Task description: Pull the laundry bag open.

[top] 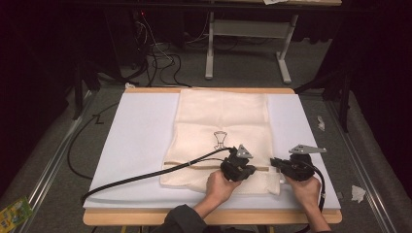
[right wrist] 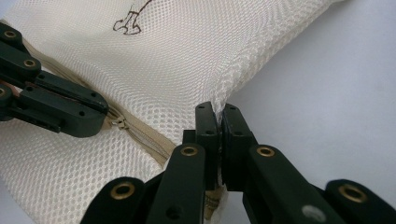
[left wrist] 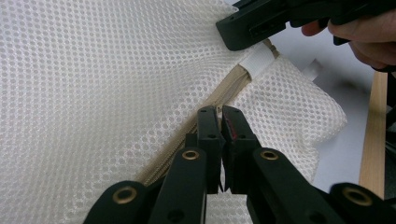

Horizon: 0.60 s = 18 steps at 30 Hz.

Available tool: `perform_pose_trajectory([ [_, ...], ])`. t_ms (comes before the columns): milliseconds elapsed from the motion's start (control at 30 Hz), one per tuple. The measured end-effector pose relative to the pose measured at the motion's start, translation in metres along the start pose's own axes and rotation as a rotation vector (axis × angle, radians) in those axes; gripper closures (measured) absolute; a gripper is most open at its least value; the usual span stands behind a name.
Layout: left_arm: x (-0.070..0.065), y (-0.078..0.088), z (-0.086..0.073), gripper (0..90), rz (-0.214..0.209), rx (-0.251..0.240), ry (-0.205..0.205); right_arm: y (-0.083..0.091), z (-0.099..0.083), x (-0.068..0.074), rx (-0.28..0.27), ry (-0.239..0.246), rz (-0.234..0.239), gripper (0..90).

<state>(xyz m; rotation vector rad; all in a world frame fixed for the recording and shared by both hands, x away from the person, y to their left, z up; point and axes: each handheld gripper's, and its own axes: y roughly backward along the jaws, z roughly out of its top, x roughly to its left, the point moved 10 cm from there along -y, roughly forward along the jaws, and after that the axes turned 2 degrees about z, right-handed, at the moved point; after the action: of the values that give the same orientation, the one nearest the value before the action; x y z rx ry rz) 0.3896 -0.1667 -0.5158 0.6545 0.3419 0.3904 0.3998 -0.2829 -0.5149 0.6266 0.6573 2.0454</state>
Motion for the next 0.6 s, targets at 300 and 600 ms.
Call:
perform_pose_trajectory([
  [300,0.005,0.009,-0.004,87.2,0.026,-0.004,-0.017,-0.003,-0.002,-0.004,0.018,0.018,-0.029,88.5],
  [600,0.009,0.015,-0.007,87.1,0.02,-0.007,-0.01,-0.006,-0.002,-0.003,0.019,0.023,-0.033,88.4],
])
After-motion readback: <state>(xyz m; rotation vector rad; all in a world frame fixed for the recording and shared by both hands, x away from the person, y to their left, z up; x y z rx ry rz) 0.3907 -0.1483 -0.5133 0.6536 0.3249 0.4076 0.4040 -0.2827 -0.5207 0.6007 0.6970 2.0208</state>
